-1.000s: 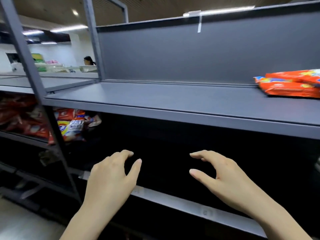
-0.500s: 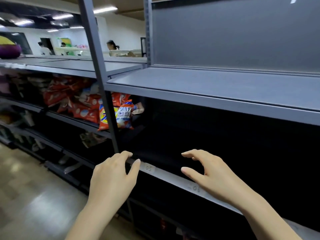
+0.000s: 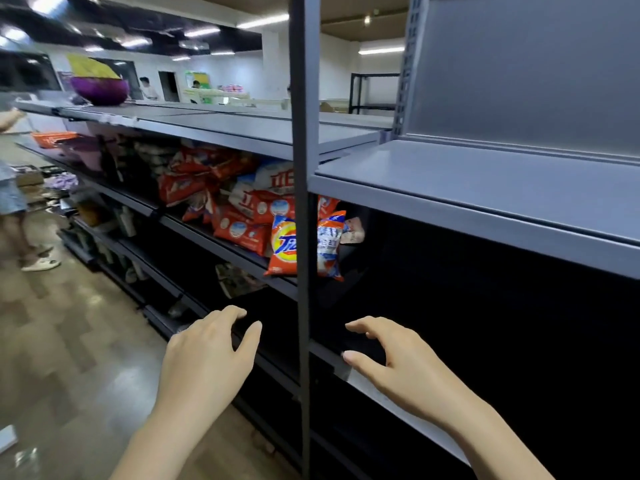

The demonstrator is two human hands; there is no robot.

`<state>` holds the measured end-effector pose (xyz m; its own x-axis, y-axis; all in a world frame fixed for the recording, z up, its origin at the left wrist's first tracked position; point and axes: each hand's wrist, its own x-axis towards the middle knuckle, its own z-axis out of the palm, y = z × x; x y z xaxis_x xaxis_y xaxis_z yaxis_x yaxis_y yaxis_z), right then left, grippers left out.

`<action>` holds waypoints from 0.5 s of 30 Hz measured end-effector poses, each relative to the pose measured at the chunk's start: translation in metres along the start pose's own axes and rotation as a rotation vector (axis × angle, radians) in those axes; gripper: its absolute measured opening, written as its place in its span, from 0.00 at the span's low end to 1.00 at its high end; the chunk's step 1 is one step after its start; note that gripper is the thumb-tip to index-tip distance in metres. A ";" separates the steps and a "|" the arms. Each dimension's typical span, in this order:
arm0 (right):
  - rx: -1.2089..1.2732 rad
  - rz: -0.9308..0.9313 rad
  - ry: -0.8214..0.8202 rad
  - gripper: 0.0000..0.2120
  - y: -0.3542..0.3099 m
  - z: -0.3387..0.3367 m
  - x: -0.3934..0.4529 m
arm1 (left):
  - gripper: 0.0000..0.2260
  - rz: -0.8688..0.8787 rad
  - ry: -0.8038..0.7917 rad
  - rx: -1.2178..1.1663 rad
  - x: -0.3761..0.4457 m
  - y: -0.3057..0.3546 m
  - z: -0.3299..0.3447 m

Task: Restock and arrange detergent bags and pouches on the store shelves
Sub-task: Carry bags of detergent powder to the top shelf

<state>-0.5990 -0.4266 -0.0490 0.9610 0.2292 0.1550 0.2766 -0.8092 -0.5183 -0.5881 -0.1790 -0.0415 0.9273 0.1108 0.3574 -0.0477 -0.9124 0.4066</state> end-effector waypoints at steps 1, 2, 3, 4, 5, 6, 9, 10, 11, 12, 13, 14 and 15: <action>0.005 -0.005 -0.001 0.23 -0.002 0.005 0.013 | 0.17 -0.010 0.006 0.004 0.012 -0.009 0.001; 0.015 -0.011 -0.008 0.23 -0.005 0.011 0.027 | 0.17 -0.020 0.016 0.005 0.024 -0.017 0.002; 0.027 -0.016 -0.016 0.22 -0.007 0.017 0.040 | 0.17 -0.035 0.027 0.004 0.034 -0.027 0.003; 0.035 -0.021 -0.021 0.22 -0.009 0.022 0.053 | 0.17 -0.047 0.037 0.003 0.044 -0.035 0.005; 0.045 -0.028 -0.026 0.22 -0.012 0.028 0.065 | 0.17 -0.056 0.047 0.000 0.053 -0.042 0.006; 0.051 -0.032 -0.036 0.22 -0.017 0.032 0.076 | 0.16 -0.073 0.050 -0.007 0.061 -0.048 0.008; 0.063 -0.033 -0.040 0.22 -0.033 0.051 0.118 | 0.16 -0.114 0.041 -0.054 0.096 -0.076 0.014; 0.065 -0.036 -0.041 0.22 -0.036 0.055 0.125 | 0.16 -0.113 0.034 -0.063 0.103 -0.081 0.016; 0.060 -0.038 -0.046 0.22 -0.036 0.055 0.126 | 0.17 -0.111 0.028 -0.064 0.104 -0.080 0.018; 0.052 -0.040 -0.046 0.22 -0.035 0.057 0.129 | 0.17 -0.106 0.024 -0.063 0.108 -0.081 0.020; 0.045 -0.041 -0.049 0.22 -0.036 0.057 0.131 | 0.17 -0.103 0.018 -0.055 0.111 -0.082 0.021; 0.037 -0.040 -0.050 0.21 -0.037 0.059 0.136 | 0.17 -0.098 0.009 -0.044 0.118 -0.085 0.022; 0.032 -0.031 -0.044 0.21 -0.042 0.064 0.146 | 0.17 -0.087 -0.008 -0.035 0.131 -0.094 0.024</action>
<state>-0.4697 -0.3247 -0.0584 0.9510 0.2781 0.1352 0.3061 -0.7838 -0.5403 -0.4537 -0.0879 -0.0529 0.9314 0.1859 0.3130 0.0203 -0.8849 0.4653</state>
